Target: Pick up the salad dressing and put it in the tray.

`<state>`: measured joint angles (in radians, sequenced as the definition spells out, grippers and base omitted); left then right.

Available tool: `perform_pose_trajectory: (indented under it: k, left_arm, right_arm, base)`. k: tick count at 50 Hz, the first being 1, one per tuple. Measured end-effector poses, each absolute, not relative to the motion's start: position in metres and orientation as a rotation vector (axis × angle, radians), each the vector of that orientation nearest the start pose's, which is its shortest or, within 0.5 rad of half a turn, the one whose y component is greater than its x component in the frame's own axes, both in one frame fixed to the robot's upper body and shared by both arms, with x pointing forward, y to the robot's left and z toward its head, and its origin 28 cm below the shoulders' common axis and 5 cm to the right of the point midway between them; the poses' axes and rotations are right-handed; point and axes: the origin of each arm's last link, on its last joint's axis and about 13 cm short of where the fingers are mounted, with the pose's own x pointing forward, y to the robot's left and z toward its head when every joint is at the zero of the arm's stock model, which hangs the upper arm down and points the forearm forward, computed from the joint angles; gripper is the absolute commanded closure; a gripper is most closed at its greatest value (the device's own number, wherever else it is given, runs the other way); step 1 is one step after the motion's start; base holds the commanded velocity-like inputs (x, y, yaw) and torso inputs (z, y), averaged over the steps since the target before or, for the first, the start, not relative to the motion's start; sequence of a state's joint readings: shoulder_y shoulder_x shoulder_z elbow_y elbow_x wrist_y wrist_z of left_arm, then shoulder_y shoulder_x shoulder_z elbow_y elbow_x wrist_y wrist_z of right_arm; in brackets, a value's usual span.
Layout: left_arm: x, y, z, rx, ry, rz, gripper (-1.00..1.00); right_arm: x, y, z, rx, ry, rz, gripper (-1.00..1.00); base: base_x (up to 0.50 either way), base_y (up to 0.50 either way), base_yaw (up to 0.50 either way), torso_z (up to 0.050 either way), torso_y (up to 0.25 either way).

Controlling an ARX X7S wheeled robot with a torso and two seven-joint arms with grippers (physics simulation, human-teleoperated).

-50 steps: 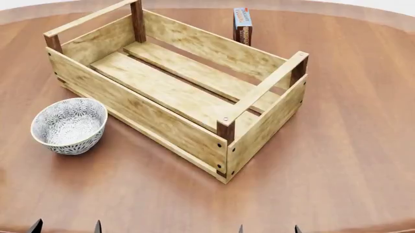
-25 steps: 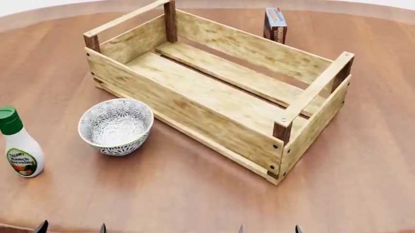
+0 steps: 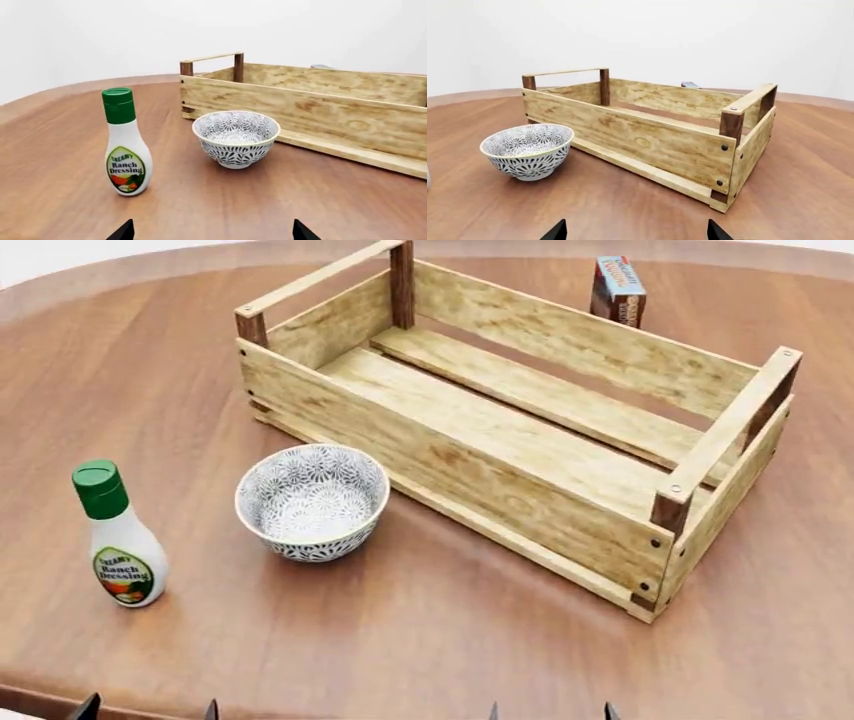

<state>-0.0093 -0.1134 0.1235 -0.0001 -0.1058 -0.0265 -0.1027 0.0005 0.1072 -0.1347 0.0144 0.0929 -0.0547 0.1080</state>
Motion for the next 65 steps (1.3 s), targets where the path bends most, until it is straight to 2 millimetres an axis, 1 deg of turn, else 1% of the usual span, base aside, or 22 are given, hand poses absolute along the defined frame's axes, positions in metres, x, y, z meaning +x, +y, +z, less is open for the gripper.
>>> perform_pose_trajectory:
  k: [6,10,14,24,27,30,38,45,54,63,65]
  left_arm:
    - [0.212,0.208,0.015,0.017,0.018,-0.005,-1.0]
    - [0.215,0.211,0.027,0.01,-0.008,0.006,-1.0]
    - [0.218,0.213,0.048,0.004,-0.049,0.008,-1.0]
    - [0.22,0.223,0.111,0.005,-0.172,0.014,-1.0]
    - [0.219,0.225,0.123,0.004,-0.196,0.011,-1.0]
    - [0.217,0.226,0.131,0.004,-0.21,0.009,-1.0]
    - [0.213,0.228,0.143,0.009,-0.232,0.009,-1.0]
    - [0.211,0.23,0.148,0.007,-0.244,0.015,-1.0]
    - [0.211,0.232,0.151,-0.001,-0.249,0.024,-1.0]
    - [0.211,0.233,0.15,-0.007,-0.244,0.027,-1.0]
    - [0.211,0.232,0.149,-0.009,-0.242,0.026,-1.0]
  right_arm:
    - [0.21,-0.096,0.015,-0.029,-0.037,0.001,-1.0]
    - [0.212,-0.097,0.021,-0.042,-0.048,-0.033,-1.0]
    - [0.215,-0.1,0.039,-0.029,-0.084,-0.067,-1.0]
    - [0.222,-0.111,0.097,0.011,-0.23,-0.132,-1.0]
    - [0.222,-0.114,0.11,0.016,-0.262,-0.144,-1.0]
    - [0.222,-0.116,0.12,0.022,-0.287,-0.151,-1.0]
    - [0.218,-0.119,0.136,0.032,-0.328,-0.158,-1.0]
    - [0.216,-0.12,0.144,0.034,-0.351,-0.159,-1.0]
    - [0.215,-0.121,0.147,0.037,-0.347,-0.169,-1.0]
    - [0.216,-0.122,0.145,0.058,-0.335,-0.166,-1.0]
    - [0.215,-0.122,0.145,0.06,-0.337,-0.164,-1.0]
  base:
    - [0.07,0.0,0.0,0.0,0.0]
    - [0.47,0.0,0.0,0.0,0.0]
    - [0.5,0.0,0.0,0.0,0.0]
    - [0.5,0.0,0.0,0.0,0.0]
    - [0.5,0.0,0.0,0.0,0.0]
    - [0.5,0.0,0.0,0.0,0.0]
    - [0.5,0.0,0.0,0.0,0.0]
    - [0.5,0.0,0.0,0.0,0.0]
    - [0.49,0.0,0.0,0.0,0.002]
    - [0.0,0.0,0.0,0.0,0.0]
    - [0.0,0.0,0.5,0.0,0.0]
